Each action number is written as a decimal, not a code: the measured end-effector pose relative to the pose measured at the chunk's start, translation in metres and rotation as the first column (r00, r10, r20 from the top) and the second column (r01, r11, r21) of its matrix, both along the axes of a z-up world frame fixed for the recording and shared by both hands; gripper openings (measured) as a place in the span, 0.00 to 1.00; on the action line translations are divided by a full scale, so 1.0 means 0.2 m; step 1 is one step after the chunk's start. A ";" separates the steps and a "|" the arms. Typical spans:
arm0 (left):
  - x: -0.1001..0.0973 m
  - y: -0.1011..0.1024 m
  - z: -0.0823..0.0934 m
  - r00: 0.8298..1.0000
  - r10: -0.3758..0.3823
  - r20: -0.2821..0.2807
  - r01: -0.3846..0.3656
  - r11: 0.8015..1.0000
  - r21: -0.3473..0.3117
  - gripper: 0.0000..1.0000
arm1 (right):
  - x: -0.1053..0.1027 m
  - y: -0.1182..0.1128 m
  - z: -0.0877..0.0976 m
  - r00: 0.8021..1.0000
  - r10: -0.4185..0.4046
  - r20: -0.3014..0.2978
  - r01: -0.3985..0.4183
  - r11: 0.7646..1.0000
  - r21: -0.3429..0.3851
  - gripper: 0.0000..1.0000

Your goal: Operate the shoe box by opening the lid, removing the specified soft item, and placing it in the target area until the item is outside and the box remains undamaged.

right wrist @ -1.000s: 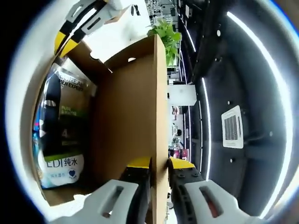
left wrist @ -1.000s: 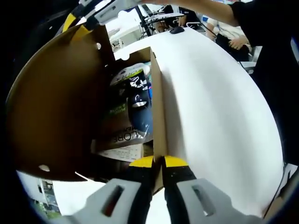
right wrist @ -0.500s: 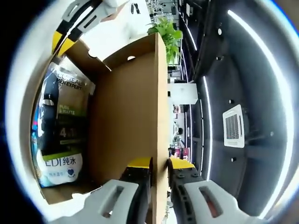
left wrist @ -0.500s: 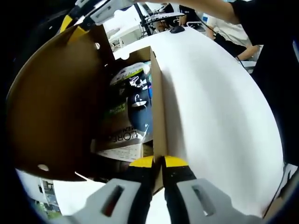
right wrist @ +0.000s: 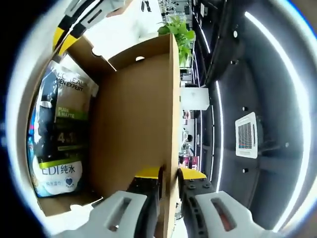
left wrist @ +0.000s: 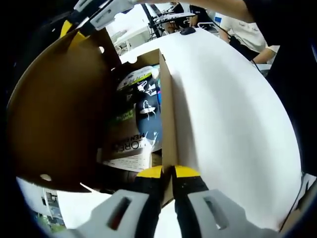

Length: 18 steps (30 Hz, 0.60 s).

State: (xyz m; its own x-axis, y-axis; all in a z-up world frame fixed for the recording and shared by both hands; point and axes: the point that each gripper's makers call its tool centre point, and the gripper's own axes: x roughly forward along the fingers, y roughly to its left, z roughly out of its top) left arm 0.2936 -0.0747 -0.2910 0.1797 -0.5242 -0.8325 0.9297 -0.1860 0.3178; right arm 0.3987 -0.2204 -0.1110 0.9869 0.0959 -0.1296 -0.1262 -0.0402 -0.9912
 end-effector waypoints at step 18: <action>-0.03 0.01 -0.01 1.000 -0.004 -0.003 0.004 1.000 -0.005 0.06 | 0.10 -0.02 0.02 0.999 -0.024 0.028 0.025 0.999 -0.038 0.12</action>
